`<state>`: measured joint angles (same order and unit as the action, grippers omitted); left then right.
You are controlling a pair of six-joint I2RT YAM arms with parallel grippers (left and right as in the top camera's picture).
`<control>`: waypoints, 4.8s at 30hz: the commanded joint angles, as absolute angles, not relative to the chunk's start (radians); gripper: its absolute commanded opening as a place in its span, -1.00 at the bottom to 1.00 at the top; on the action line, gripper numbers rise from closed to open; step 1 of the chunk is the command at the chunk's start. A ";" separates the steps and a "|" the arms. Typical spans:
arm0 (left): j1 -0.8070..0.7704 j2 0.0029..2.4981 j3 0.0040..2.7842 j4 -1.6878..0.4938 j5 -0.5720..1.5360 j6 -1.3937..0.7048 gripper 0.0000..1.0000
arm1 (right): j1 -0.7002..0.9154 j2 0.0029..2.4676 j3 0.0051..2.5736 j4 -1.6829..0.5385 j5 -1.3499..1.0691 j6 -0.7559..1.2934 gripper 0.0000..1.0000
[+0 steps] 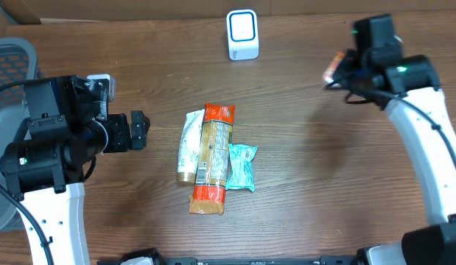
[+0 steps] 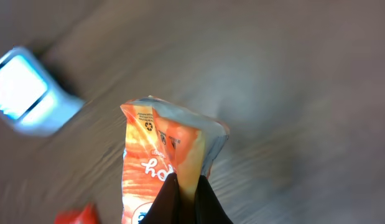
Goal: Scan the item barcode
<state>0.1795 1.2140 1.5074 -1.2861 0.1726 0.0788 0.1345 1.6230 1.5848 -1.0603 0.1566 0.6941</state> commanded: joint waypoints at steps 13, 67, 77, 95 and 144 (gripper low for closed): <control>0.184 1.217 1.525 -1.283 0.184 0.090 1.00 | -0.088 1.634 1.059 -0.688 0.093 0.894 -0.69; 0.185 1.217 1.525 -1.283 0.184 0.090 0.99 | 0.718 1.819 1.200 -0.800 -0.566 0.099 0.62; 0.185 1.217 1.525 -1.283 0.183 0.090 0.99 | 0.718 1.878 1.198 -0.874 -0.521 0.008 0.64; 0.185 1.217 1.525 -1.283 0.184 0.090 0.99 | 0.704 1.908 1.209 -0.885 -0.444 -0.035 0.53; 0.185 1.217 1.525 -1.283 0.184 0.090 1.00 | 0.640 1.851 1.327 -0.837 -0.606 0.287 0.53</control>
<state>0.1795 1.2140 1.5078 -1.2865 0.1726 0.0788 0.5911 1.8561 1.3731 -0.8925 -0.6205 0.1314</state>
